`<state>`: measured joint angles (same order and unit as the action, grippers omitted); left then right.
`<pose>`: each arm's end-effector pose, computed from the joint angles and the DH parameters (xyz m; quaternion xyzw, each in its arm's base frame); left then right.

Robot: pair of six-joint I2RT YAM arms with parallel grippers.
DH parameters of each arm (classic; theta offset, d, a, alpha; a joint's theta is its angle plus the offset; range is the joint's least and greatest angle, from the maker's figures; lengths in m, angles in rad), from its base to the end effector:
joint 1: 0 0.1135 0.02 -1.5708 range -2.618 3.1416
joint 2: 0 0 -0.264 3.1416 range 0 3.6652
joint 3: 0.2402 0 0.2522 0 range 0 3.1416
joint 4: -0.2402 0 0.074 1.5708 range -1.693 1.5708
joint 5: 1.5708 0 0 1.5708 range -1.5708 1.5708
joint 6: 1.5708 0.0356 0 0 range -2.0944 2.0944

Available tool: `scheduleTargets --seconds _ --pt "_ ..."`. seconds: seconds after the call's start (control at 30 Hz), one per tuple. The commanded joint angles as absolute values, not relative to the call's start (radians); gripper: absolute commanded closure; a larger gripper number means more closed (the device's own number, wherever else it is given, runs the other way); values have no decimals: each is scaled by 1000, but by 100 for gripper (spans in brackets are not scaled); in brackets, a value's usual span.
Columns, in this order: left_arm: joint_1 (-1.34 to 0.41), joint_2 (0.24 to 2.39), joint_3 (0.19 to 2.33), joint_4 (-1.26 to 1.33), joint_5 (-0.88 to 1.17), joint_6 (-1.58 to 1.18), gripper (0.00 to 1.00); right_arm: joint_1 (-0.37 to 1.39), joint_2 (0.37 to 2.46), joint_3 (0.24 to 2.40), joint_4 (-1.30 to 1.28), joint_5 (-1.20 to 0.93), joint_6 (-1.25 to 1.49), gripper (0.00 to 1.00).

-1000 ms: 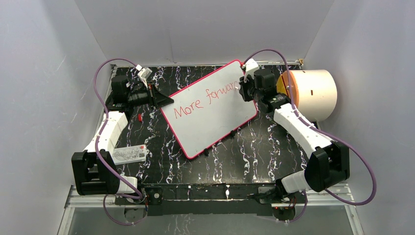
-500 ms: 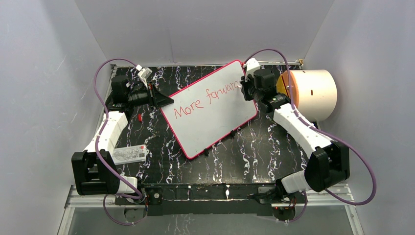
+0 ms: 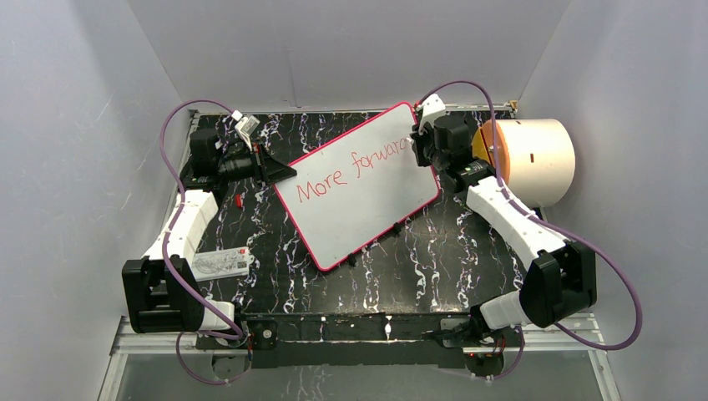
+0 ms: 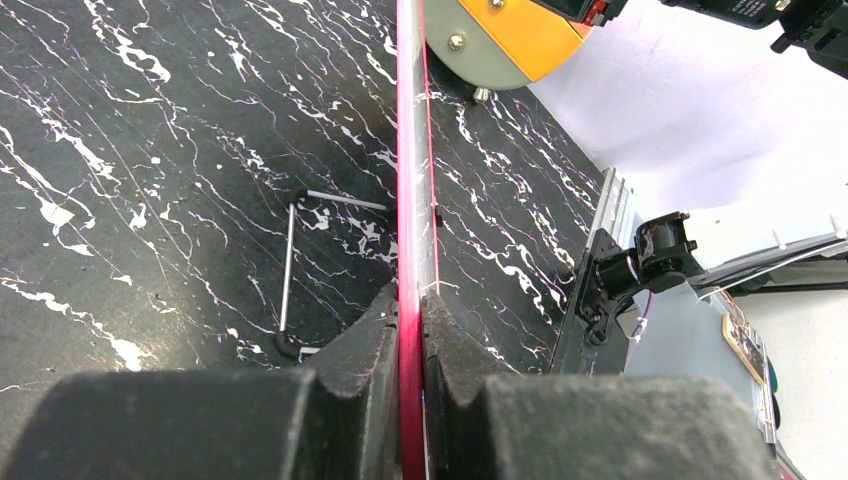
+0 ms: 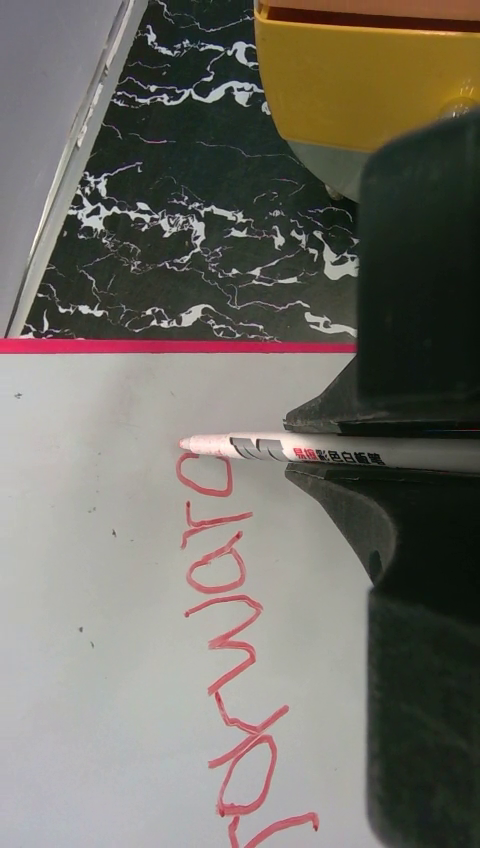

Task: Write a sentence on the whiteboard

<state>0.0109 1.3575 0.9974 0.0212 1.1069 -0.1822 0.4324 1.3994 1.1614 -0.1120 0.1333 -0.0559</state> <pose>0.2996 -0.0286 0.3115 0.2353 0.7204 -0.4695 0.4530 0.3015 0.1339 0.3367 -0.1606 0.8026 0.0534 0.5720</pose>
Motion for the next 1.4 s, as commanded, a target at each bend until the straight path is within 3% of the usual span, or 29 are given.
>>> scheduleTargets --seconds 0.0,0.6,1.37 --pt "-20 1397 960 -94 1039 -112 100 433 1384 1227 -28 144 -49 100" --pt "-21 1399 960 -94 1043 -112 100 433 1469 1319 -68 84 -65 100" --pt "-21 1399 960 -93 1041 -110 100 433 1425 1233 -181 66 -53 100"
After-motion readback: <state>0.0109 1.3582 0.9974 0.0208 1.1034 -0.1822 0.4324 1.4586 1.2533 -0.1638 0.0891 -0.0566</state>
